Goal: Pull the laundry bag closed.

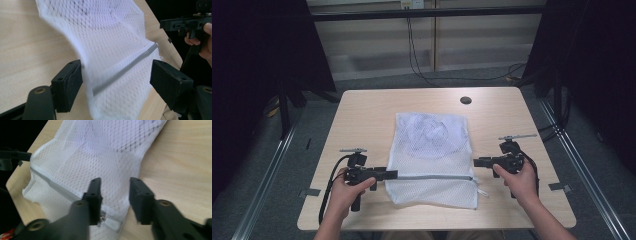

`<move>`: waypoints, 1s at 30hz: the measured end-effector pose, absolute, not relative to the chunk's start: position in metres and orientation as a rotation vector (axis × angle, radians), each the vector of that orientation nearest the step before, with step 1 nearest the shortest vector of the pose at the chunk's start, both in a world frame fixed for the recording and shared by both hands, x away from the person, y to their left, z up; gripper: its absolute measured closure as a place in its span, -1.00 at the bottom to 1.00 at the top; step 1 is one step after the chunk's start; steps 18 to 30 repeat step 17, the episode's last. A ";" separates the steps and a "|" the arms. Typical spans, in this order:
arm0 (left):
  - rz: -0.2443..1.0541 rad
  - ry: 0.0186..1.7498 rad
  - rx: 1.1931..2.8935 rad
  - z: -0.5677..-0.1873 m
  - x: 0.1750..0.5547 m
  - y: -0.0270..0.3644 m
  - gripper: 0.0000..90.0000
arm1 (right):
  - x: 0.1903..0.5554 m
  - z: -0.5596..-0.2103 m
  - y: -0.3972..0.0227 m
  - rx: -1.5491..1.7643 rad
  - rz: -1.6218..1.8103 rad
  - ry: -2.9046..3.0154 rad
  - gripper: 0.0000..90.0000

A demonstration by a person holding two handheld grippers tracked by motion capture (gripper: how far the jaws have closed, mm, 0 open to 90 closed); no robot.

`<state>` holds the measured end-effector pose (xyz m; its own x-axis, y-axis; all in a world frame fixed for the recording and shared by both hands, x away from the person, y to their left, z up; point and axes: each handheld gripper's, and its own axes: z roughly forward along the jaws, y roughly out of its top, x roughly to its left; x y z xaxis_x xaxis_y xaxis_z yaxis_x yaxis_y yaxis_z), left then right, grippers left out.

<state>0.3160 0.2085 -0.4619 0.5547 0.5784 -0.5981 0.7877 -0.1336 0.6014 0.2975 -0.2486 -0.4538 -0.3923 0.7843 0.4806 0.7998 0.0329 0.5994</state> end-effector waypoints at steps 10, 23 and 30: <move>-0.207 1.122 1.847 -0.460 0.320 0.212 -0.56 | 0.290 -0.456 -0.256 -1.716 -1.383 -2.328 -0.01; -0.132 1.144 1.867 -0.462 0.322 0.216 -0.61 | 0.287 -0.464 -0.262 -1.760 -1.371 -2.351 -0.13; -0.132 1.144 1.867 -0.462 0.322 0.216 -0.61 | 0.287 -0.464 -0.262 -1.760 -1.371 -2.351 -0.13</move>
